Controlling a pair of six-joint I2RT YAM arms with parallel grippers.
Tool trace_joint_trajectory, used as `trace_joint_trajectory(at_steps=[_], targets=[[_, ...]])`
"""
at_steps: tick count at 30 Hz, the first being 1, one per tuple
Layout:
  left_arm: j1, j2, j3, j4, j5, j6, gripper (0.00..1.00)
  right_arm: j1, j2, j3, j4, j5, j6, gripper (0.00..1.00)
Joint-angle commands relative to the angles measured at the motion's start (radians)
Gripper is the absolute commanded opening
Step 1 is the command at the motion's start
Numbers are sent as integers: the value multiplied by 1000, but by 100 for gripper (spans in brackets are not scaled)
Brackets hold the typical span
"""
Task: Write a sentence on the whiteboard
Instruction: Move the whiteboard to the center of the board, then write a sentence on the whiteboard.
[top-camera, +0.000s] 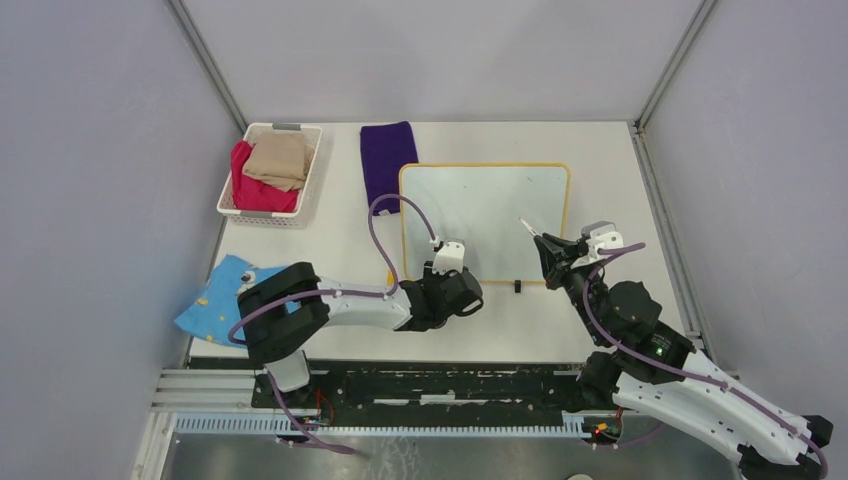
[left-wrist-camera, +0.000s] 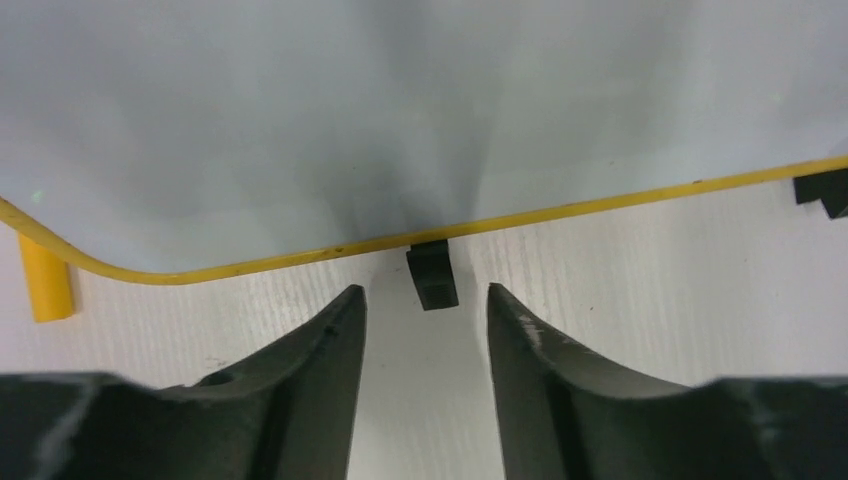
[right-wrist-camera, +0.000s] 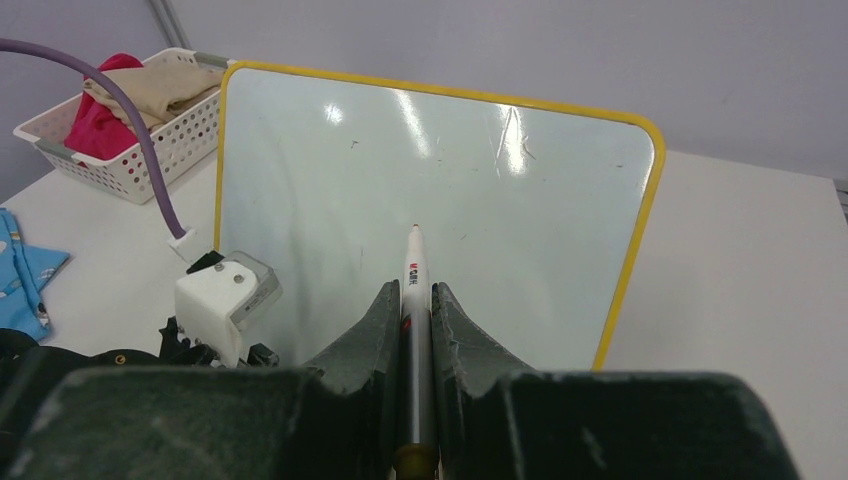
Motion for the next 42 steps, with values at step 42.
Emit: trace_joint_trajectory(at_steps=[42], targets=[[506,-717,149,-100,105,455,100,1,77,88,66,-133,-41,0]])
